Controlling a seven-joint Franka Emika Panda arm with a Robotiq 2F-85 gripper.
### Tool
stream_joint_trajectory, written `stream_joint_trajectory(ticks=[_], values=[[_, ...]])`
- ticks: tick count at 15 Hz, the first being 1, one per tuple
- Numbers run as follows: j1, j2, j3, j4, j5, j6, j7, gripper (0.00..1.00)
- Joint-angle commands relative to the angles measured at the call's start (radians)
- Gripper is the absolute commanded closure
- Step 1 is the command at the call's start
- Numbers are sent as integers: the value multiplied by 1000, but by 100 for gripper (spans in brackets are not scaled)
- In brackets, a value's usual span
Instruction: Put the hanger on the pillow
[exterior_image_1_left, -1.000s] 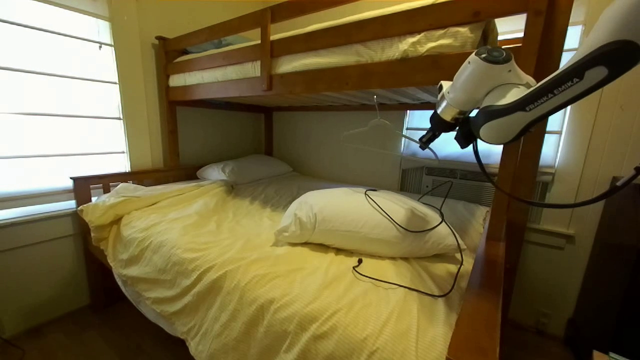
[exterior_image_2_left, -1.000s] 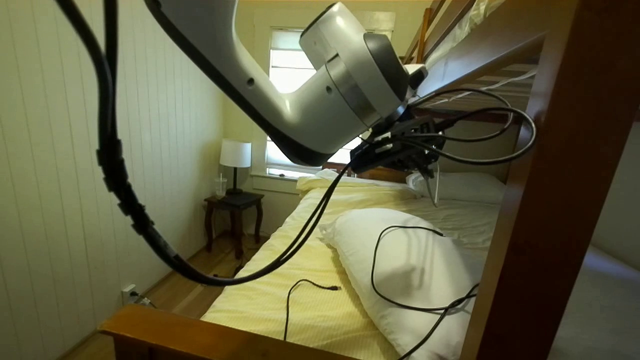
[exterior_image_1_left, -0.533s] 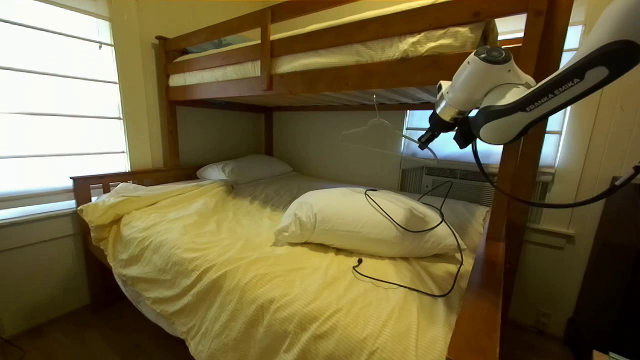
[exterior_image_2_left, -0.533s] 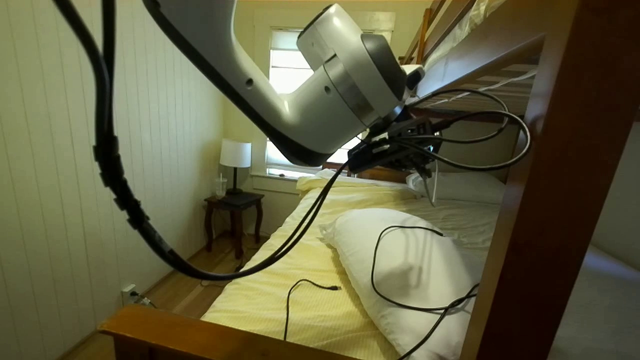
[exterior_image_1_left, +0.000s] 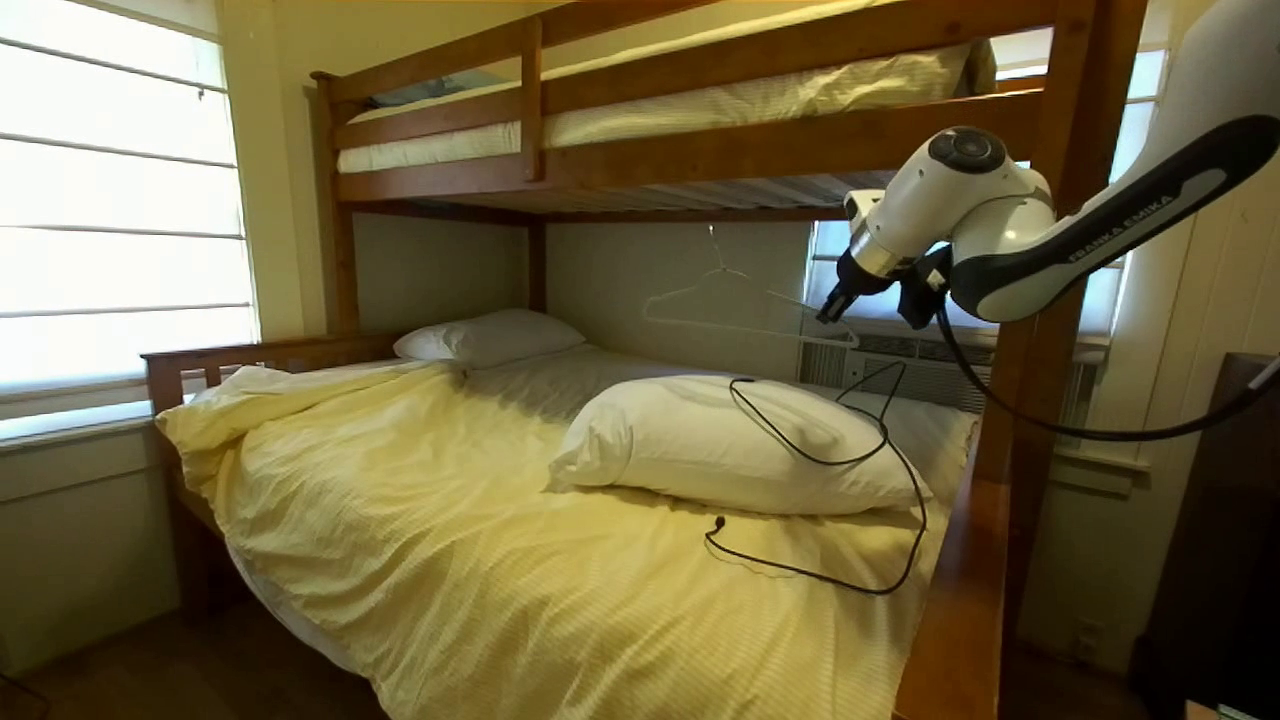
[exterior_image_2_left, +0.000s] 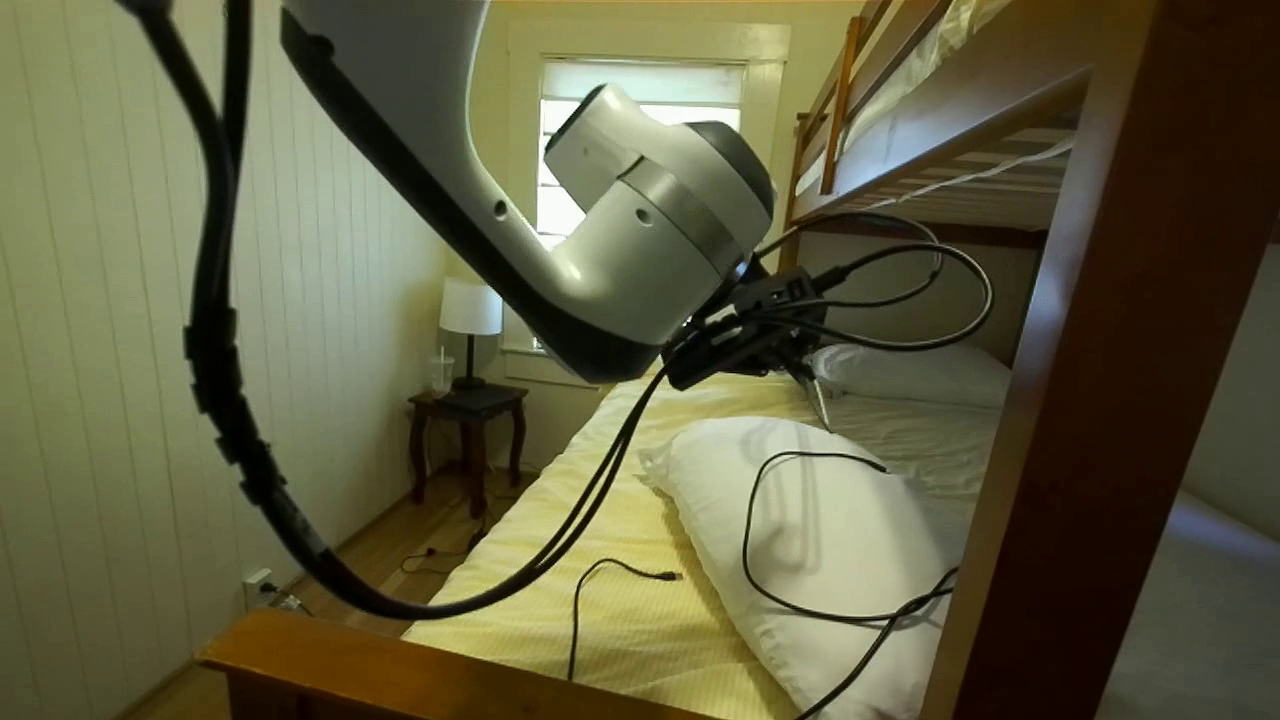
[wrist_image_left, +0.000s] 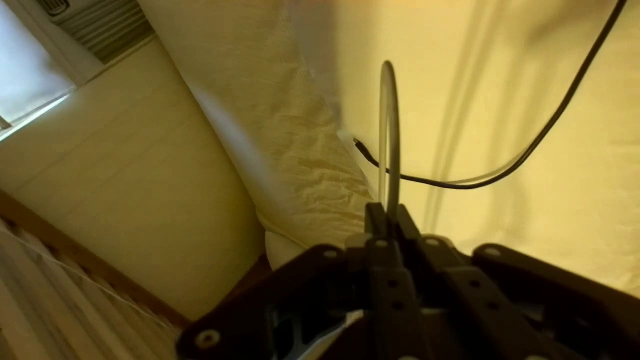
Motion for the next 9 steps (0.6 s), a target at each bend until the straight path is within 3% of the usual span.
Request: stream_joint_trajectory(ticks=[1,9], values=[[-48,34,54,33,-255,-2,192,99],[-31,156,47,141,-646,-44,620,99]])
